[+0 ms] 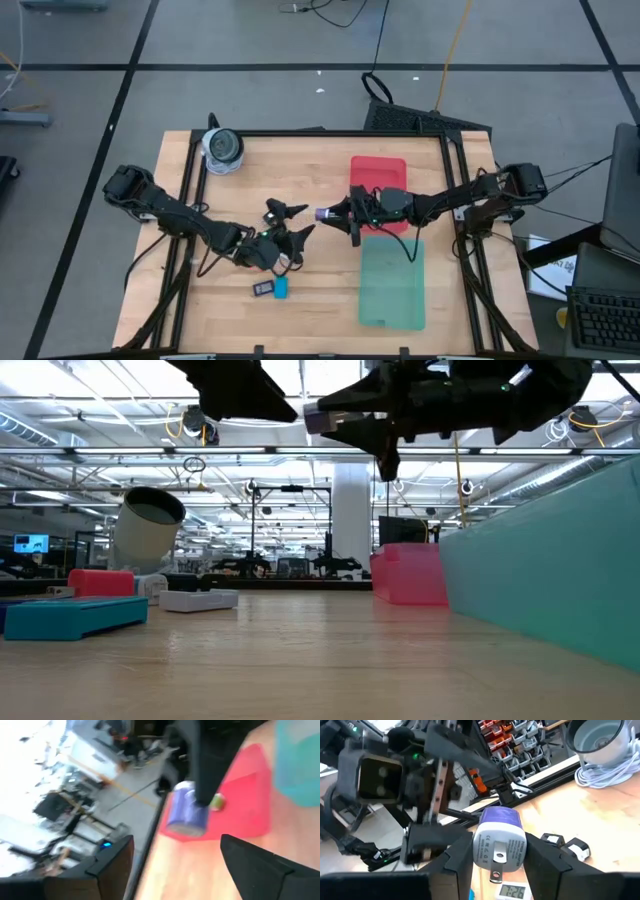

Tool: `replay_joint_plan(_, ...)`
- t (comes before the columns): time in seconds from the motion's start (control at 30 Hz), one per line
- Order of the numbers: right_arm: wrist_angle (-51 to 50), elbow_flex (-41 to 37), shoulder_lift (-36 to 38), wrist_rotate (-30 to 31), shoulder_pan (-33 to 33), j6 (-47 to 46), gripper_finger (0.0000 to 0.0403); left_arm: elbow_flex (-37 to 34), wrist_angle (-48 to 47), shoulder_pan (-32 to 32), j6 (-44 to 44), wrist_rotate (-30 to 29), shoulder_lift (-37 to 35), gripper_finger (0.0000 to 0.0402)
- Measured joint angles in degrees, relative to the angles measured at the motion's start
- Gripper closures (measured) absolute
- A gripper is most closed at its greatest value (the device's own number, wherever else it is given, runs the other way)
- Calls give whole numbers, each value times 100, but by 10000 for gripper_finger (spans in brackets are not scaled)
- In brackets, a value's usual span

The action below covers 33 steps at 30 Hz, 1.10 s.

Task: Pick & Place Office items
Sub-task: Put the violet charger adapter into the red bin

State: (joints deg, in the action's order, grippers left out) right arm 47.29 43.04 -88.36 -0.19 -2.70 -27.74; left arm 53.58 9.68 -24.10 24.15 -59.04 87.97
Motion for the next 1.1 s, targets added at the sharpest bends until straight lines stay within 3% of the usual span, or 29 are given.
replay_joint_plan(0.13, -8, -306, 339, 7, 0, 189, 272, -2, -458, -92, -159, -125, -216, 88)
replay_joint_plan(0.43, -30, -1065, 1243, 35, 0, 412, 272, -3, -2156, 369, -1447, 2418, -1403, 96)
replay_joint_plan(0.6, -33, -1524, 1805, 28, -59, 903, 271, -31, -2521, 674, -1970, 3503, -2237, 105)
replay_joint_plan(0.77, -82, -1980, 2369, 37, -158, 1341, 271, -562, -2164, 869, -2171, 4161, -3207, 107)
replay_joint_plan(0.97, -109, -2358, 2837, 484, -164, 1366, 271, -2004, -1059, 987, -2221, 4228, -4437, 96)
replay_joint_plan(1.1, -697, -2412, 3110, 700, -151, 1370, 271, -2804, -492, 1138, -2432, 4208, -5231, 87)
